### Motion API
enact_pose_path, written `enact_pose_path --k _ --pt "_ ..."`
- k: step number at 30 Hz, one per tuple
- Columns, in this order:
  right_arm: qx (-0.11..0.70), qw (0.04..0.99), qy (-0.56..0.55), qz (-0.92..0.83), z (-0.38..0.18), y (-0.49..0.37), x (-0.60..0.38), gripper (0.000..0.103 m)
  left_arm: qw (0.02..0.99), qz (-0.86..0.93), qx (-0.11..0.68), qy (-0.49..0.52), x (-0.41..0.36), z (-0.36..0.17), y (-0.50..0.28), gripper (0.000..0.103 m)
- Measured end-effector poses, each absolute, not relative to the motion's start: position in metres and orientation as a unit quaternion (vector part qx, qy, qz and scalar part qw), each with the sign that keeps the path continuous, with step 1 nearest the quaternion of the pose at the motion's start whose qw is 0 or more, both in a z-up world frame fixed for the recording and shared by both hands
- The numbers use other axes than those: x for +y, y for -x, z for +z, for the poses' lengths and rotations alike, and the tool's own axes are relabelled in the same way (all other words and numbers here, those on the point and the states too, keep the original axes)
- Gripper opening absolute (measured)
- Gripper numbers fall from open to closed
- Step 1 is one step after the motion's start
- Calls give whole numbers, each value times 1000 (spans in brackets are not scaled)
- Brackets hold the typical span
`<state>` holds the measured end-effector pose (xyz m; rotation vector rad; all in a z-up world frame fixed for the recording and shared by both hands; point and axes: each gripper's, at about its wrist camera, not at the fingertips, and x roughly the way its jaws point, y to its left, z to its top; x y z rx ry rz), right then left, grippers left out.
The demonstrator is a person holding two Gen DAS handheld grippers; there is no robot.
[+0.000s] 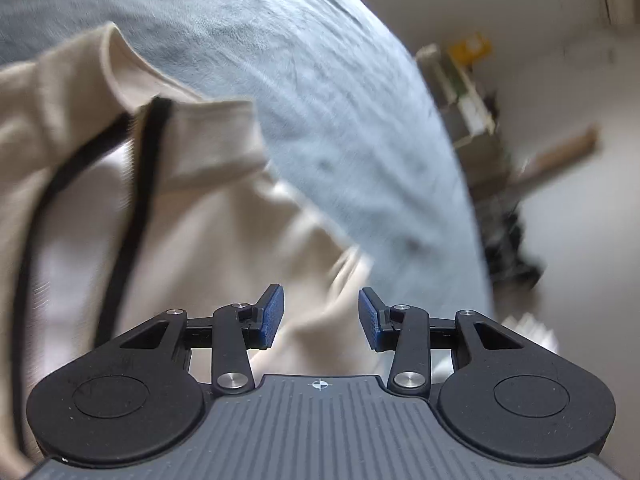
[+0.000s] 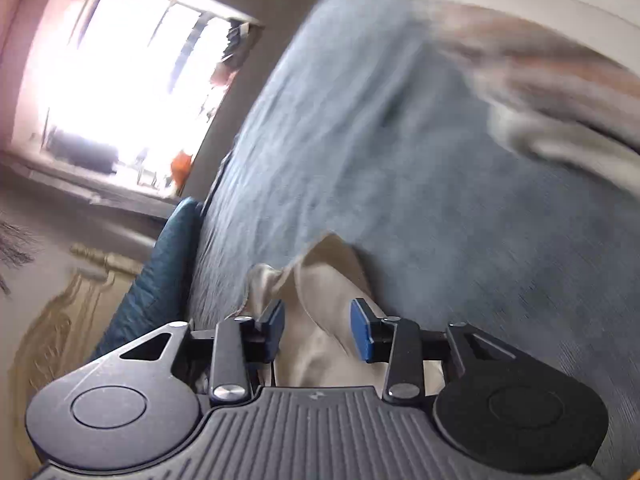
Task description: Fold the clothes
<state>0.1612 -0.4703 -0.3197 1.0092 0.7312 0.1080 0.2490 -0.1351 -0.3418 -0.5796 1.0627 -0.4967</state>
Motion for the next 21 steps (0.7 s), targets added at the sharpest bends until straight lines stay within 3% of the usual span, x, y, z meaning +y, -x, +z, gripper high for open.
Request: enact_pose_path --k 7,8,12,14,16,21 --pt "427 839 -333 51 -315 -279 -430 52 826 -253 482 143 -167 -353 -204 41" --pt "444 842 -301 57 -312 -286 -421 60 829 -259 476 136 -170 -354 -201 40" --pt "508 850 -132 45 -315 -299 -372 60 836 -285 454 119 -176 -350 -197 40" --pt "516 851 -96 31 -319 -289 -370 31 834 -297 450 117 -177 -347 -197 40" --pt "508 854 -109 29 -312 -277 -377 10 835 -308 443 113 -176 -343 -198 40" --pt "473 868 -155 11 -291 -253 -390 6 834 -346 420 94 -186 -335 -210 41"
